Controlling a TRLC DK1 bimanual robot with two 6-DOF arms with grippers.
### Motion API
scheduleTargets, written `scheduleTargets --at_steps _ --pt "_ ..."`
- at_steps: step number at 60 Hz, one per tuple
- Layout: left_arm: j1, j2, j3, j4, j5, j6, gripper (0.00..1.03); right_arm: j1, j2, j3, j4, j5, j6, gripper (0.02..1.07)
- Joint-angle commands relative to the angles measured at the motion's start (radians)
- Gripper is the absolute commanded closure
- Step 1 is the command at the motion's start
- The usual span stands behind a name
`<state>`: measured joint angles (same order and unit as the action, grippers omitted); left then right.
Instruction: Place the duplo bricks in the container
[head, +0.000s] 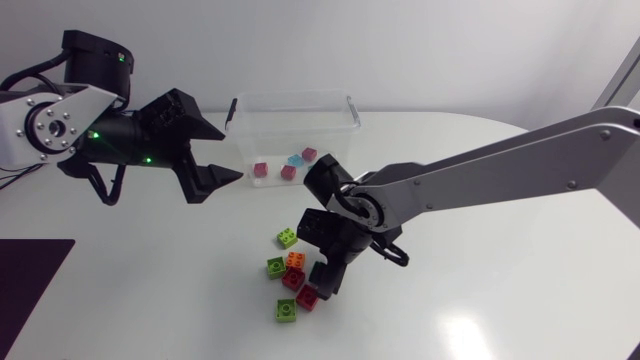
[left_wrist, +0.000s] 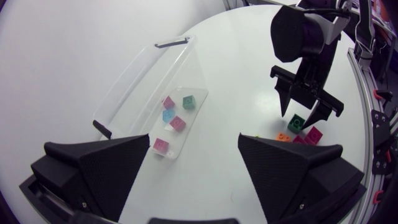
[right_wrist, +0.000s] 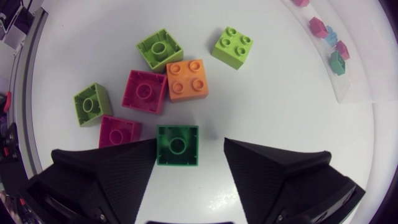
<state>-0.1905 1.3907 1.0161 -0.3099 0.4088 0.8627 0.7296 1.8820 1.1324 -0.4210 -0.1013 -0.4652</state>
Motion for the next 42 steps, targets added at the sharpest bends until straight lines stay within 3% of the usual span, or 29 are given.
scheduleTargets --at_steps 1,23,42 --pt "0.008 -0.015 -0.022 -0.001 0.01 0.025 0.04 0.013 0.039 0.009 -0.028 -0.005 -0.021 0.76" --pt "-0.001 -0.027 -0.056 0.0 0.01 0.029 0.04 -0.002 -0.052 -0.033 -0.038 -0.017 -0.012 0.78" --pt "-0.092 0.016 -0.148 0.012 0.008 0.052 0.04 -0.093 -0.188 0.02 -0.052 -0.014 0.007 0.78"
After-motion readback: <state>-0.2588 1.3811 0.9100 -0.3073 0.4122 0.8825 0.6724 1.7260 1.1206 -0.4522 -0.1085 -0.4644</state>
